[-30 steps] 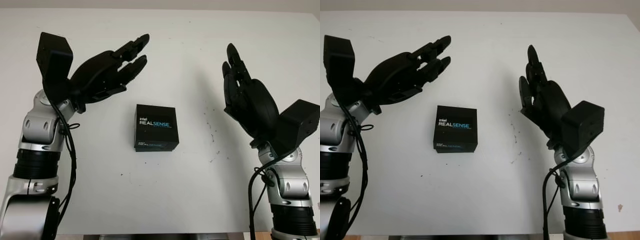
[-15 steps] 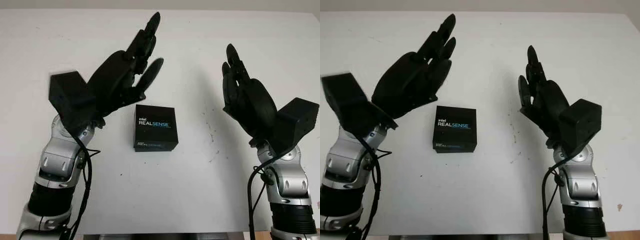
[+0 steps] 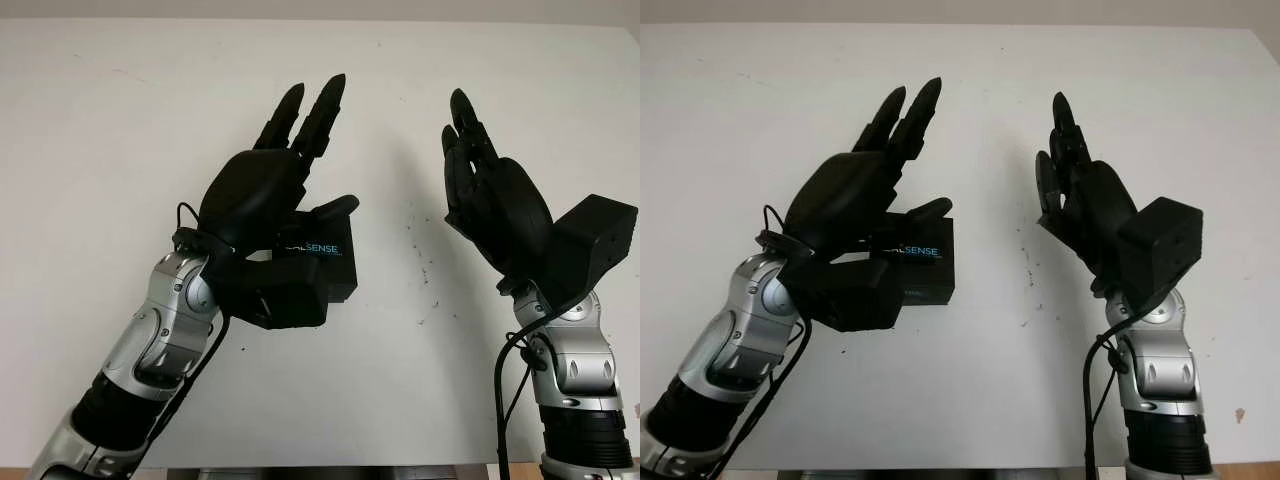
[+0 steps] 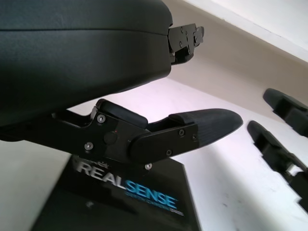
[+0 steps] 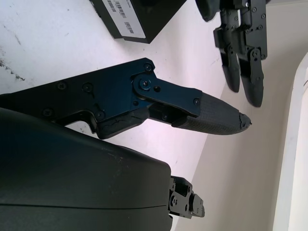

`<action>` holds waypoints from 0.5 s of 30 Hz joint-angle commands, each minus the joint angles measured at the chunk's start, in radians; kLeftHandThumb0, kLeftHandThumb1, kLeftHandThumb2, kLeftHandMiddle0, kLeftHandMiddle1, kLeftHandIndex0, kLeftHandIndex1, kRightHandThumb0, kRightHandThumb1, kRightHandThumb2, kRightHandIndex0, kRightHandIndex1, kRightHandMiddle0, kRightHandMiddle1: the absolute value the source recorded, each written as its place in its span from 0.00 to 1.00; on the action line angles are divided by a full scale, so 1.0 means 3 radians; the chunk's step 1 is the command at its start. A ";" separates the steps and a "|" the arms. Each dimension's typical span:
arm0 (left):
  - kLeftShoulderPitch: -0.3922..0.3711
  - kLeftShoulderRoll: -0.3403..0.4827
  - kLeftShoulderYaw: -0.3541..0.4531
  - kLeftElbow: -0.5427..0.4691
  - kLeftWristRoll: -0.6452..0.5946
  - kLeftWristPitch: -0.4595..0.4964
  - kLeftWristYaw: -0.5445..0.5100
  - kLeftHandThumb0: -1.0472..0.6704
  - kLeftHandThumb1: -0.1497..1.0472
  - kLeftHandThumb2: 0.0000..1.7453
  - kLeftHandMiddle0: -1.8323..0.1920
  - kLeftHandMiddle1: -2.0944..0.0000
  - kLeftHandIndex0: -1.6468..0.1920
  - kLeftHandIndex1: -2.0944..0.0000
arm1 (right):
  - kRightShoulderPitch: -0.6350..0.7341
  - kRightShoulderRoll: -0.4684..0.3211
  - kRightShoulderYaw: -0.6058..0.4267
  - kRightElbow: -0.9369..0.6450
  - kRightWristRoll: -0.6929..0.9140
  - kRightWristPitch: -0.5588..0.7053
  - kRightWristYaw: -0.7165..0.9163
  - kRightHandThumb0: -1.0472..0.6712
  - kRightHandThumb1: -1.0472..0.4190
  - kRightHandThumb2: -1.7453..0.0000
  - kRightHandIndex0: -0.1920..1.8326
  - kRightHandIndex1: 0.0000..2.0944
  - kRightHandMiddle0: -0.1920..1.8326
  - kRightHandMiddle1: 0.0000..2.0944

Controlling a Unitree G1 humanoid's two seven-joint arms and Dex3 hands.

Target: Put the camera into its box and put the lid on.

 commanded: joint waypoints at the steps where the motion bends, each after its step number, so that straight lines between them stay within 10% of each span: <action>1: -0.0084 -0.0040 0.0061 -0.0018 -0.0039 0.0032 -0.0053 0.18 1.00 0.40 1.00 1.00 1.00 1.00 | 0.0056 -0.0044 0.0010 -0.0103 -0.0002 0.0018 0.0013 0.16 0.00 0.58 0.00 0.00 0.00 0.00; 15: -0.0161 0.0068 -0.0133 0.0550 0.0510 -0.0037 0.0087 0.19 1.00 0.41 1.00 1.00 1.00 1.00 | 0.0111 -0.0068 -0.0028 -0.0111 0.0033 -0.0097 0.0094 0.16 0.00 0.58 0.00 0.00 0.00 0.00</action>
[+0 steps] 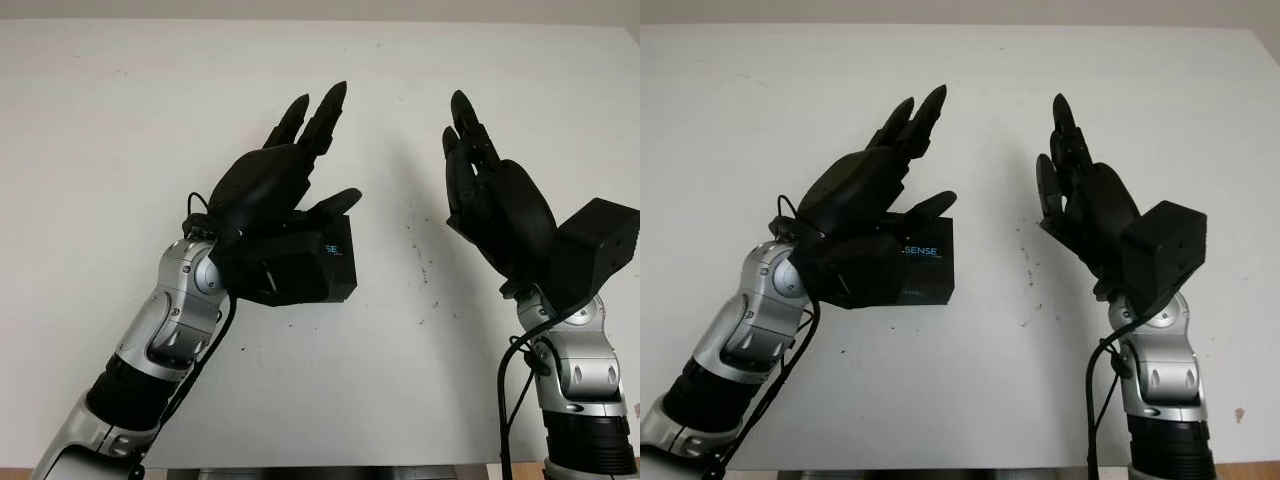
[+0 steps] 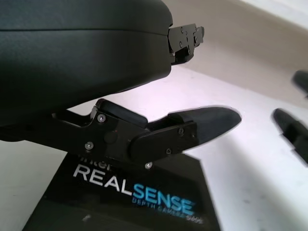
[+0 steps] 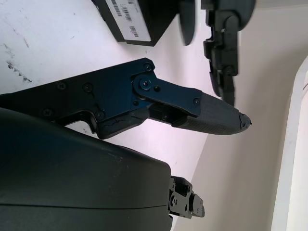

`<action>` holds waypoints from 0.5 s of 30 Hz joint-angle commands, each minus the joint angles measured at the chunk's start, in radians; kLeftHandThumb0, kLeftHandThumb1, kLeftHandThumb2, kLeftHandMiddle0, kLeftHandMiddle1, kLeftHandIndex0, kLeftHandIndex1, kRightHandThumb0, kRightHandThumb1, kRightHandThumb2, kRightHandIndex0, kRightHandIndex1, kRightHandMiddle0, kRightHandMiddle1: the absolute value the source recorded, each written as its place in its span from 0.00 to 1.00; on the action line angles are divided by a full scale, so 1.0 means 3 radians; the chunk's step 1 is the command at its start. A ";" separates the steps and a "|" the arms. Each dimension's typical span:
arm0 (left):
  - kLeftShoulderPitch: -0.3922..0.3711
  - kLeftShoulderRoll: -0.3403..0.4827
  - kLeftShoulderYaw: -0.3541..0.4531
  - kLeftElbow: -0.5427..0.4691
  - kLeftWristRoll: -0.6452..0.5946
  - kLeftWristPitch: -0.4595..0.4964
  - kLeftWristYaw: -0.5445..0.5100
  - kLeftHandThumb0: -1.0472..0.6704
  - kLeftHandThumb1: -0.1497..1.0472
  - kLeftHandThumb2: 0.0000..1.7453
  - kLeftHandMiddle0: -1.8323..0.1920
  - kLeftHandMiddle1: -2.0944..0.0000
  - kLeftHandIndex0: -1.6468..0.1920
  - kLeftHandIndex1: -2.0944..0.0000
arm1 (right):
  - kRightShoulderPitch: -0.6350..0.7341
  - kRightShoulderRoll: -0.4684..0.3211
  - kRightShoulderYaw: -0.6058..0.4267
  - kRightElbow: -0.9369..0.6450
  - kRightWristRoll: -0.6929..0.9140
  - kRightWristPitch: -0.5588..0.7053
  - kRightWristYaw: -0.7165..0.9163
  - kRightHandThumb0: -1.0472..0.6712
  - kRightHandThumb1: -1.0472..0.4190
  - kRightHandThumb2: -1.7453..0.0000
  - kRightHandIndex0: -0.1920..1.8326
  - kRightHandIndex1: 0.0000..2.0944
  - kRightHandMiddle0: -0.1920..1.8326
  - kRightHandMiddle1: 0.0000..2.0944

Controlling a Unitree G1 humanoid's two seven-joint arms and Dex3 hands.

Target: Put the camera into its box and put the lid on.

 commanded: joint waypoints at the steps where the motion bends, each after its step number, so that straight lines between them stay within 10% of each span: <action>1: 0.0007 0.0020 -0.0058 0.0071 0.0091 -0.0012 0.0030 0.19 1.00 0.41 1.00 1.00 1.00 1.00 | 0.0042 -0.0041 -0.0021 -0.0060 0.0026 -0.0056 0.0021 0.16 0.00 0.58 0.00 0.00 0.00 0.00; 15: 0.0112 0.0178 -0.0215 0.0298 0.0718 -0.0103 0.0168 0.22 1.00 0.39 1.00 1.00 1.00 1.00 | -0.0008 -0.0060 0.0010 -0.0036 -0.0008 -0.0077 0.0040 0.15 0.00 0.58 0.00 0.00 0.00 0.00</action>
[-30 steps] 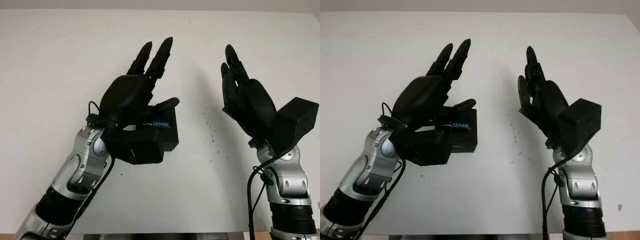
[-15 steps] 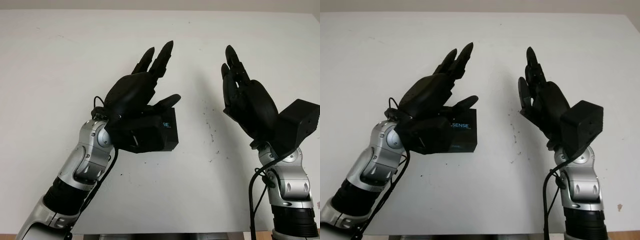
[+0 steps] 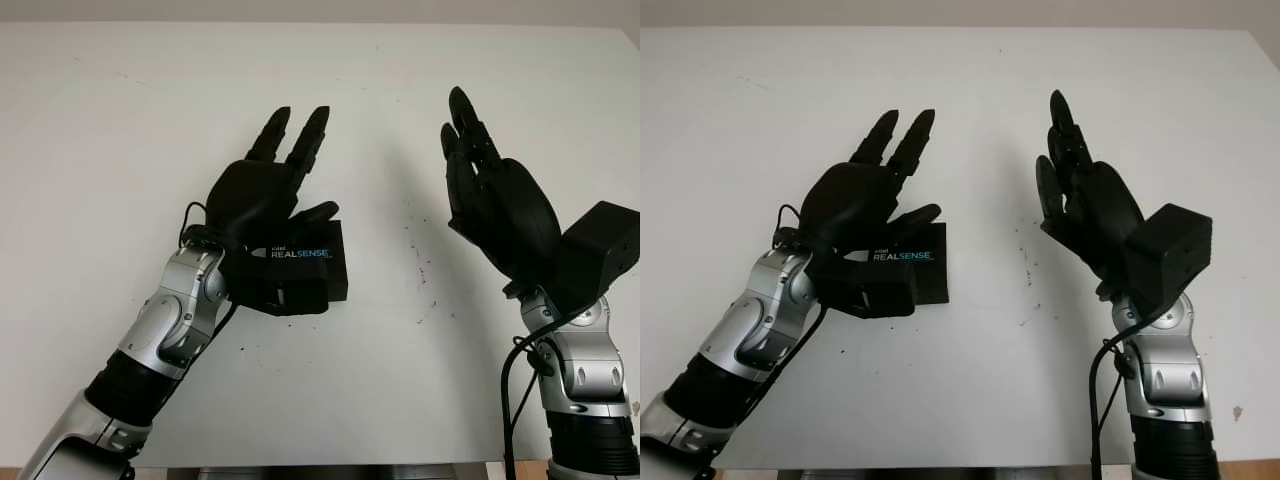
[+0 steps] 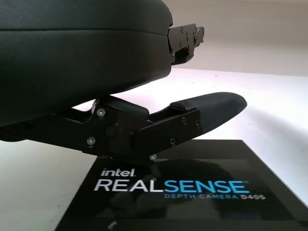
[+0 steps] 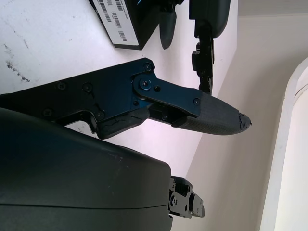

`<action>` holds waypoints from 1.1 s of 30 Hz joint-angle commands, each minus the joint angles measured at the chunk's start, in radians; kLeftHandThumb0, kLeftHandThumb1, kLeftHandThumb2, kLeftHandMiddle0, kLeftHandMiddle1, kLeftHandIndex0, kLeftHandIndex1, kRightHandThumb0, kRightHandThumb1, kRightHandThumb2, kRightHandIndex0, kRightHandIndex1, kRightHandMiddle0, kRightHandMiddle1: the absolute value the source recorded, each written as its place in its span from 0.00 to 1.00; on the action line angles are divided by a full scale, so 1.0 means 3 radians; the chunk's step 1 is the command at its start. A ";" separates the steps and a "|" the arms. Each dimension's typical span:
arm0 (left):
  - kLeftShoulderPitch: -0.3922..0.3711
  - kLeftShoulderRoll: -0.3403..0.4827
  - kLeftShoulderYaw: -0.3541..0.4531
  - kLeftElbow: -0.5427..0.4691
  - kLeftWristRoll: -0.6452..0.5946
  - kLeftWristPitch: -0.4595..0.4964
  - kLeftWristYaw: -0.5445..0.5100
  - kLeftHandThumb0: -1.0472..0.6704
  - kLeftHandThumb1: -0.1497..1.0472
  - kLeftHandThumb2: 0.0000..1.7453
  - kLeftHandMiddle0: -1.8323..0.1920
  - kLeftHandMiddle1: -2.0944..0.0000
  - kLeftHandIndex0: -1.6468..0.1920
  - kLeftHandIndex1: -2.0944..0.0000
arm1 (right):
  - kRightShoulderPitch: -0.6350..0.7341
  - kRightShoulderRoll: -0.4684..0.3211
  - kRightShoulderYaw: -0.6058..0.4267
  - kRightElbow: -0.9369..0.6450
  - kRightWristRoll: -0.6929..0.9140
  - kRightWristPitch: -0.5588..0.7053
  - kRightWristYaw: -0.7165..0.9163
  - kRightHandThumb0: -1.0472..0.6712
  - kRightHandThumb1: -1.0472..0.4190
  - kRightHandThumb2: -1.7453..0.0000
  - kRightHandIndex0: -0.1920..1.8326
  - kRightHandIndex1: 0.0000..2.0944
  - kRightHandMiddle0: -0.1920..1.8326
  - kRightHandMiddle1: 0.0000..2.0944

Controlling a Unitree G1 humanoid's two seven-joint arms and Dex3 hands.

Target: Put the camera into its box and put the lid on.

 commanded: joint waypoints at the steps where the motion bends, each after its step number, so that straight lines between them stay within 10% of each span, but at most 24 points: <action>1: 0.0120 0.0057 -0.0046 0.0054 0.0047 0.0004 -0.0034 0.22 1.00 0.39 1.00 1.00 1.00 1.00 | -0.0002 -0.0029 0.0010 -0.0041 -0.0008 0.0009 -0.0014 0.15 0.00 0.58 0.00 0.00 0.00 0.00; 6: 0.0165 -0.0017 0.0103 0.0029 -0.0218 -0.0123 0.0067 0.22 1.00 0.38 1.00 1.00 1.00 1.00 | -0.0025 -0.0001 0.0005 -0.0003 0.0018 -0.0030 -0.0019 0.16 0.00 0.57 0.00 0.00 0.00 0.00; 15: 0.0019 -0.0820 0.1508 -0.0073 -0.2799 -0.0277 0.0219 0.17 1.00 0.37 1.00 1.00 1.00 1.00 | -0.0166 0.0239 0.0138 -0.0165 -0.0040 0.0142 -0.0343 0.16 0.00 0.54 0.00 0.00 0.00 0.00; 33: 0.0541 -0.0961 0.2155 -0.0372 -0.4266 -0.0252 0.0149 0.15 1.00 0.37 1.00 1.00 1.00 1.00 | -0.0260 0.0618 0.0376 -0.0006 -0.0245 0.0188 -0.0752 0.13 0.00 0.58 0.00 0.00 0.00 0.00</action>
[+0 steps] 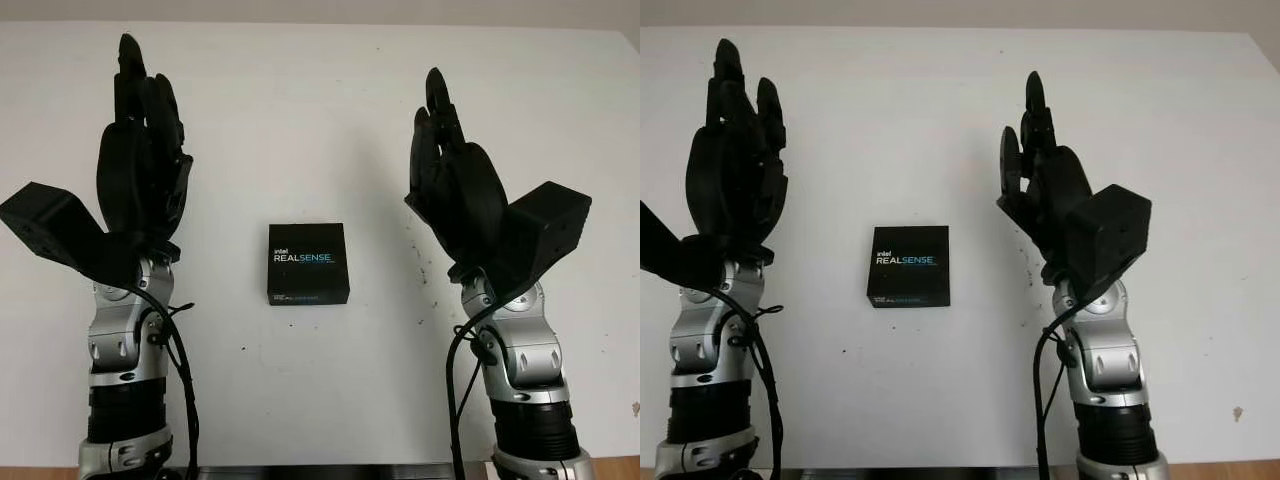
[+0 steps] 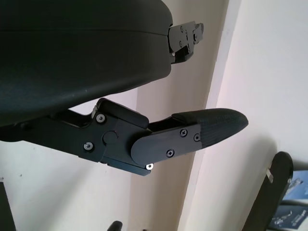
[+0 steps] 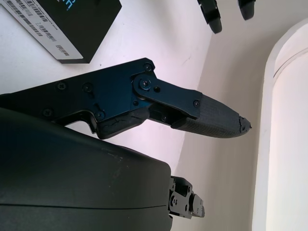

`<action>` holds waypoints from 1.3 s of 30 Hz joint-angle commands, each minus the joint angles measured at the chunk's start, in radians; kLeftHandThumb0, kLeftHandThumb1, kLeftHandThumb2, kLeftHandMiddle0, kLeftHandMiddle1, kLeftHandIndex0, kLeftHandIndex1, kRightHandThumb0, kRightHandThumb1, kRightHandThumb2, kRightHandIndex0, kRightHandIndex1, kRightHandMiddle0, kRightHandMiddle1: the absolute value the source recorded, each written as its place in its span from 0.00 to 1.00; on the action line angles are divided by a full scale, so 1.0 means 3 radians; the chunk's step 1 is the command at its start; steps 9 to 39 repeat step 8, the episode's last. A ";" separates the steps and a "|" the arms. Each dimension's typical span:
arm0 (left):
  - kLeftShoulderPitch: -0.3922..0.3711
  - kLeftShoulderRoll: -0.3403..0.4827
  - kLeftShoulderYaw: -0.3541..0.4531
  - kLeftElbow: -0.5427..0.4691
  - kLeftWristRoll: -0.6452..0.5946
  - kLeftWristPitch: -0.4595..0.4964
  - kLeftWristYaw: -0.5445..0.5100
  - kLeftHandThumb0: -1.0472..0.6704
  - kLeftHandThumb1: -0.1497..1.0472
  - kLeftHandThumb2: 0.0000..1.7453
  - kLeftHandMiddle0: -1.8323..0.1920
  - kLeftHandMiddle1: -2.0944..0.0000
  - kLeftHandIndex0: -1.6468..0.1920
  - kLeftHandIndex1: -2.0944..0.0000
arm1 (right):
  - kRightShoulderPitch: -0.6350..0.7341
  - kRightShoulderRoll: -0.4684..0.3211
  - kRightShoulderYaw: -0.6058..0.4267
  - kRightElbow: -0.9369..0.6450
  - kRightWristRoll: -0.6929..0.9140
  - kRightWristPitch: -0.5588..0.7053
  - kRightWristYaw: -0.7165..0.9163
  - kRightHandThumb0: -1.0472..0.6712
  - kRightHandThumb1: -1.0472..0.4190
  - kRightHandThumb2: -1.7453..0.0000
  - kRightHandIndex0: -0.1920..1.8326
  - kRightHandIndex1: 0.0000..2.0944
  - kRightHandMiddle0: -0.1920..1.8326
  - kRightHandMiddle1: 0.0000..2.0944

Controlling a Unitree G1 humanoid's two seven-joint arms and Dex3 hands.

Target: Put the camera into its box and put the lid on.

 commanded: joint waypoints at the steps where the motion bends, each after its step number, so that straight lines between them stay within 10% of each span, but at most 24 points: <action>1: 0.0146 0.0012 0.0029 -0.0127 -0.0059 0.0041 -0.0017 0.15 1.00 0.38 1.00 1.00 1.00 1.00 | 0.0028 0.0004 -0.0004 0.0070 -0.0026 -0.0081 -0.0008 0.13 0.00 0.58 0.00 0.00 0.00 0.00; 39: 0.0452 0.0002 -0.0079 -0.0438 -0.0167 0.0292 -0.0065 0.16 1.00 0.39 1.00 1.00 1.00 1.00 | 0.0112 -0.0035 -0.0007 0.0213 -0.0075 -0.0132 0.0052 0.12 0.00 0.59 0.00 0.00 0.00 0.00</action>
